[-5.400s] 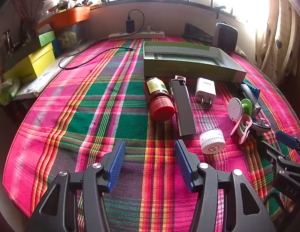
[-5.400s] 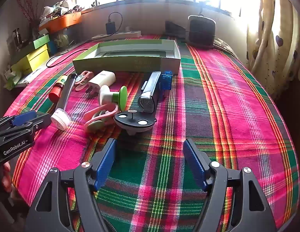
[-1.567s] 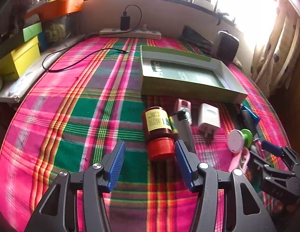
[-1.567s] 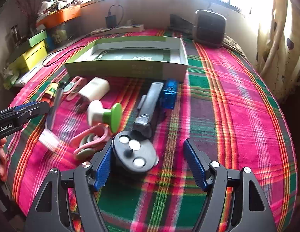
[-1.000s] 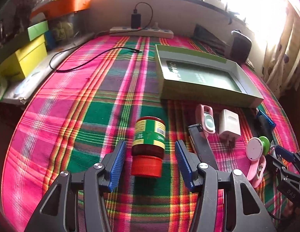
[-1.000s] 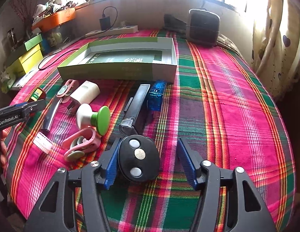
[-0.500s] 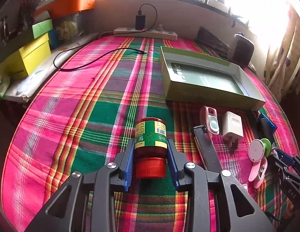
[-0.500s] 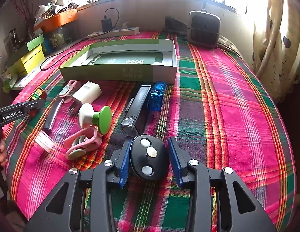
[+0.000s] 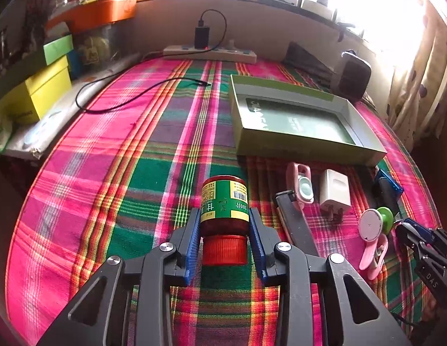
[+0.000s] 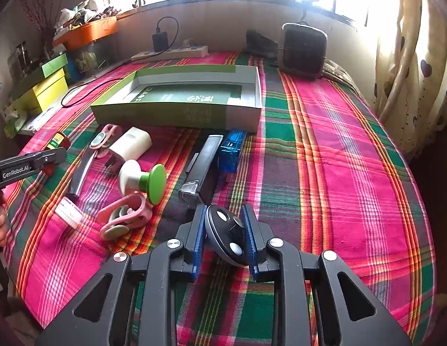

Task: Organize rigid objects
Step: 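Carry the bottle with left tool while right tool carries the disc into the green tray, then open left tool to release the bottle while right tool releases the disc in the tray, then move both tools back out of the tray toward the black items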

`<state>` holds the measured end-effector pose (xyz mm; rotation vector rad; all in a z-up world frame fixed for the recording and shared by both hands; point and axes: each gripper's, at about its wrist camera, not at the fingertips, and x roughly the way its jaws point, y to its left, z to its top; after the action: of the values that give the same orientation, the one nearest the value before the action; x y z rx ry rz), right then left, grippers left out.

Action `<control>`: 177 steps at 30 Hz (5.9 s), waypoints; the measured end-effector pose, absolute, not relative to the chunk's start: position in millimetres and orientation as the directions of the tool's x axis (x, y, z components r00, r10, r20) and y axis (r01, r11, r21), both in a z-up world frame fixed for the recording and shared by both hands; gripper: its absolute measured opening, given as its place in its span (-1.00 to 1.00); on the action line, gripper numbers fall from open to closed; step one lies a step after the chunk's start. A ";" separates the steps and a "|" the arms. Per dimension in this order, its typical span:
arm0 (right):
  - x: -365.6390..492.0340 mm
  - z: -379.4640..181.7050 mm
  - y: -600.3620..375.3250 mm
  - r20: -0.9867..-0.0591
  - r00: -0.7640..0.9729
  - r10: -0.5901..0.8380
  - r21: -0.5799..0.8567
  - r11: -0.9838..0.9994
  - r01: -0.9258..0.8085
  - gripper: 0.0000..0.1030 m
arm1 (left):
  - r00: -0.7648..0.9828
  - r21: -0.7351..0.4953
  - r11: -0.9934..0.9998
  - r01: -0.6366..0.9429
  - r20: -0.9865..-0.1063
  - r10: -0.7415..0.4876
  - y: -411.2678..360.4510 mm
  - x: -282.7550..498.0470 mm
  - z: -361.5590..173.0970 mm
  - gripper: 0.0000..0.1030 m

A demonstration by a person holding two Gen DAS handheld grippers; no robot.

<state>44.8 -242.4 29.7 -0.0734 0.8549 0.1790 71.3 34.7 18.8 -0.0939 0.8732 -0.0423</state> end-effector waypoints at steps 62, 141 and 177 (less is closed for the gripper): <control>255.5 43.5 -212.2 -0.792 0.580 0.189 -0.053 0.926 -0.375 -0.50 | 0.565 -0.054 0.985 0.164 -0.814 -0.139 -22.9 249.1 18.6 -0.40; 124.1 70.5 -252.7 -0.696 0.684 0.219 0.036 0.962 -0.271 -0.12 | 0.644 -0.107 0.987 0.123 -0.748 -0.161 4.4 117.1 46.5 -0.07; 71.4 30.8 -229.7 -0.760 0.601 0.246 0.108 0.961 -0.256 -0.12 | 0.576 -0.084 0.984 0.160 -0.801 -0.162 -20.7 75.3 7.4 -0.04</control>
<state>71.4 -229.7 30.8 -0.0123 0.8790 0.2904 75.3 -20.7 7.4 -0.0027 0.9379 -0.1887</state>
